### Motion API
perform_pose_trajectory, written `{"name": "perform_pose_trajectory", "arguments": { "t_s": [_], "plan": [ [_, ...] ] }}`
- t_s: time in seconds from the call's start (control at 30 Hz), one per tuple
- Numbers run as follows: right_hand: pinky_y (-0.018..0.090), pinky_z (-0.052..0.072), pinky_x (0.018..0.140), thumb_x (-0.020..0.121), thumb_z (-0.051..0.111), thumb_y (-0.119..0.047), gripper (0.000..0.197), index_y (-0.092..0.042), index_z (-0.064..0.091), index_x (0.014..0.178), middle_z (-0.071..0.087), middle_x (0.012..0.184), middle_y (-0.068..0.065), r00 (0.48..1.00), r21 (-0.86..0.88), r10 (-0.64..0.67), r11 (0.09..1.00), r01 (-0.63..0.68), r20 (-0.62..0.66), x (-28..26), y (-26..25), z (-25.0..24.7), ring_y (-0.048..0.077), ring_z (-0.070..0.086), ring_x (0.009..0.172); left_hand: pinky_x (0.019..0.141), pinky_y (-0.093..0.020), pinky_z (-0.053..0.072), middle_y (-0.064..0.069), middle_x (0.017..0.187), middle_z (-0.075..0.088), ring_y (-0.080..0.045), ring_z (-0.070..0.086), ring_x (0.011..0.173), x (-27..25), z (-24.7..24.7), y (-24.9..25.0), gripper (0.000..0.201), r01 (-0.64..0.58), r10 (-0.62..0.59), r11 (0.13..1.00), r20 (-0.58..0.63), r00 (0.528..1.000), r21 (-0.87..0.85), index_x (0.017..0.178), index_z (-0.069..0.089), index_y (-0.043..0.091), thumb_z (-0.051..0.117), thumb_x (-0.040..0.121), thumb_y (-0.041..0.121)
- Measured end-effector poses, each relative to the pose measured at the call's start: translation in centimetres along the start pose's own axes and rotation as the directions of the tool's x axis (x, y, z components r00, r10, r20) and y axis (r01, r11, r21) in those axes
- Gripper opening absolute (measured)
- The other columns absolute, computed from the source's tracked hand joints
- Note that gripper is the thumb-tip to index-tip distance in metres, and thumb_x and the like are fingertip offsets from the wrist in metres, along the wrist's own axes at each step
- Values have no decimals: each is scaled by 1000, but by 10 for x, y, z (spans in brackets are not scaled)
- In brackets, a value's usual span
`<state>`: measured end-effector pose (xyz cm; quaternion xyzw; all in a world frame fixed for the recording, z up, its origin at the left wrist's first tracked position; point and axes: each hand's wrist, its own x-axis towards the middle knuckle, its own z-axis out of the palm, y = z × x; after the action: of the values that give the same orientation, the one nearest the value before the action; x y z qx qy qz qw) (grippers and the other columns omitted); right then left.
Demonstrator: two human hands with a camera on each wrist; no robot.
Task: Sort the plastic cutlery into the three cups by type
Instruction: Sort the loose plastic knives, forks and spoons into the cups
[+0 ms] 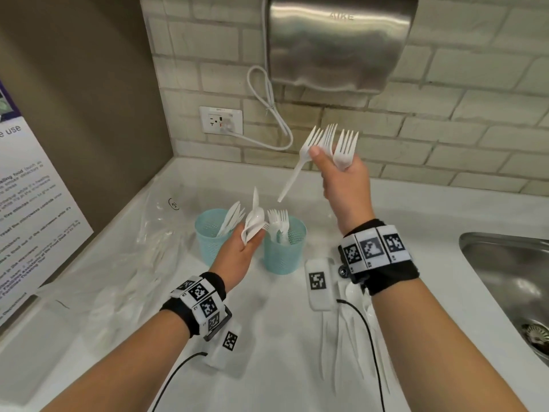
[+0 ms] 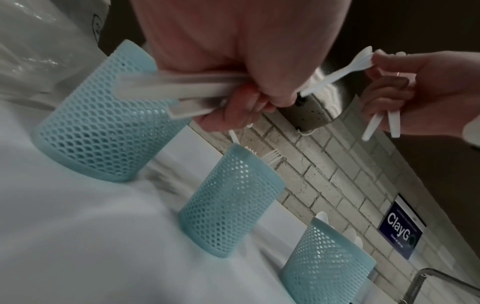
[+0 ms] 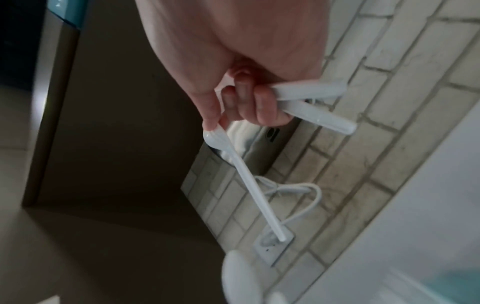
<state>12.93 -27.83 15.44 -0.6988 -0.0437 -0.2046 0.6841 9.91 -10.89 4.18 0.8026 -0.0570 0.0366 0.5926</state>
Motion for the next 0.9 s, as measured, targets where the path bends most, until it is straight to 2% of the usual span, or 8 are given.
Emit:
{"name": "perform_pose_trajectory", "arguments": {
  "t_s": [0.13, 0.23, 0.37, 0.47, 0.57, 0.73, 0.83, 0.9],
  "plan": [
    [27, 51, 88, 88, 63, -36, 40, -10, 60, 118, 68, 114, 3, 995, -331, 72, 942, -47, 63, -7, 43, -2, 14, 63, 99, 73, -20, 40, 5, 89, 53, -13, 53, 84, 4, 1, -2, 24, 19, -18, 999, -31, 999, 32, 112, 45, 10, 52, 96, 26],
    [27, 48, 88, 91, 59, -34, 43, -10, 56, 126, 64, 121, 2, 965, -438, 220, 888, -139, 141, -20, 84, 0, 18, 61, 109, 64, -25, 36, 5, 80, 41, -11, 41, 71, 8, 3, -5, 17, 47, -45, 996, -27, 999, 70, 104, 37, 8, 51, 94, 13],
    [22, 37, 84, 98, 41, -14, 33, -11, 51, 129, 59, 110, 0, 962, -360, 220, 921, -151, 159, -20, 81, 2, 14, 54, 98, 58, -25, 34, 8, 83, 36, -6, 36, 68, 9, 5, -6, 14, 80, -80, 996, -2, 997, 37, 101, 28, 15, 41, 96, 11],
    [17, 41, 72, 96, 30, -5, 31, -16, 49, 119, 49, 86, -6, 985, -155, 133, 981, -115, 111, -8, 65, 7, 11, 47, 75, 61, -21, 33, 9, 84, 34, -4, 35, 71, 9, 6, -6, 15, 65, -66, 997, 12, 998, 51, 103, 27, 14, 39, 96, 8],
    [17, 46, 71, 94, 24, 6, 27, -14, 39, 106, 45, 85, 2, 993, -4, 71, 997, -71, 95, 3, 64, 15, 16, 48, 72, 64, -15, 33, 11, 87, 32, -3, 36, 76, 11, 9, -8, 18, 44, -44, 997, 5, 999, 61, 104, 26, 13, 39, 96, 3],
    [24, 43, 78, 92, 25, 9, 29, -15, 38, 98, 46, 83, 4, 960, -159, 192, 974, -161, 205, -3, 93, 24, 20, 47, 80, 67, -6, 38, 3, 99, 37, -12, 40, 93, 17, 14, -11, 22, 42, -43, 997, 11, 999, 69, 110, 26, 10, 41, 96, 3],
    [8, 42, 66, 95, 39, 1, 26, -14, 39, 117, 52, 104, 9, 908, -225, 334, 933, -280, 253, -8, 100, 21, 13, 52, 82, 86, -22, 35, -2, 113, 37, -14, 40, 104, 17, 16, -9, 29, 16, -17, 997, 4, 1000, 73, 121, 25, 7, 43, 97, 7],
    [8, 42, 73, 93, 51, -5, 47, -14, 32, 135, 50, 121, 5, 877, -178, 381, 923, -342, 292, -9, 97, 19, 10, 53, 96, 90, -25, 33, -3, 116, 37, -15, 40, 107, 17, 18, -7, 32, 0, 1, 997, -13, 1000, 75, 124, 25, 5, 43, 98, 8]
  ]
}}
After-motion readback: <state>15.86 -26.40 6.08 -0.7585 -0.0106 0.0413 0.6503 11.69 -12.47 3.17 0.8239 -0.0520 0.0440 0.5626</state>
